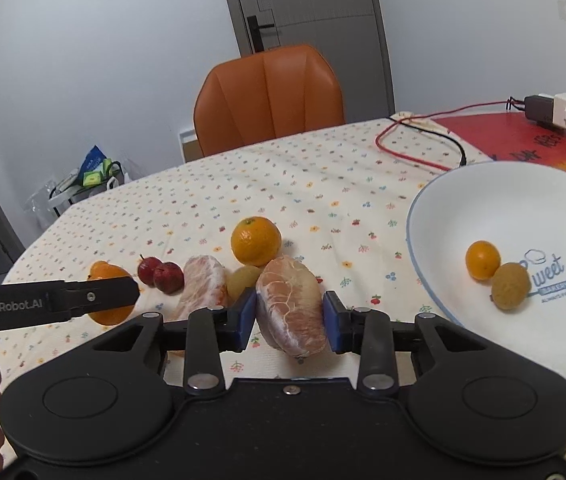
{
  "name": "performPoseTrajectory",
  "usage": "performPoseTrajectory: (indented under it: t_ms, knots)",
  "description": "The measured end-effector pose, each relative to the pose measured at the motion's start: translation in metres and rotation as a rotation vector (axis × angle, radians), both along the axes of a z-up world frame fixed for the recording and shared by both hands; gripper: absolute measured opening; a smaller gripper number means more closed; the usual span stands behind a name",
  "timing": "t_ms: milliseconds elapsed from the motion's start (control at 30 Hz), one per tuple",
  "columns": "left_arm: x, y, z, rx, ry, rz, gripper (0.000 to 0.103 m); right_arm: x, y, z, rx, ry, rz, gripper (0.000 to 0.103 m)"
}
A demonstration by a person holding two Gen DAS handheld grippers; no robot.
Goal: Organize fruits
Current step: 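Carry the orange and pomelo piece over the white plate with both tools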
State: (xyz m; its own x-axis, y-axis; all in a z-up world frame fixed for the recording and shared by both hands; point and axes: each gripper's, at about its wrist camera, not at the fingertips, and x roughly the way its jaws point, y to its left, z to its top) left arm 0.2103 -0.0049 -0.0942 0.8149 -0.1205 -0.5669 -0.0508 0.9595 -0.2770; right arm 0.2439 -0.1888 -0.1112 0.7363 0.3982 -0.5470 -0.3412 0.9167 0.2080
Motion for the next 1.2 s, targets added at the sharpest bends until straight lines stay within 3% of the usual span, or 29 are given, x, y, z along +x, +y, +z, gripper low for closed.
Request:
performPoseTrajectory:
  t_ms: [700,1200]
  knots:
    - [-0.003,-0.051,0.027,0.022,-0.065,-0.089,0.038,-0.027,-0.041,0.037,0.052,-0.104,-0.049,0.034]
    - [0.009,-0.106,0.034,0.039,-0.081,-0.178,0.038,-0.034,-0.095,0.041,0.066,-0.127,-0.142,0.034]
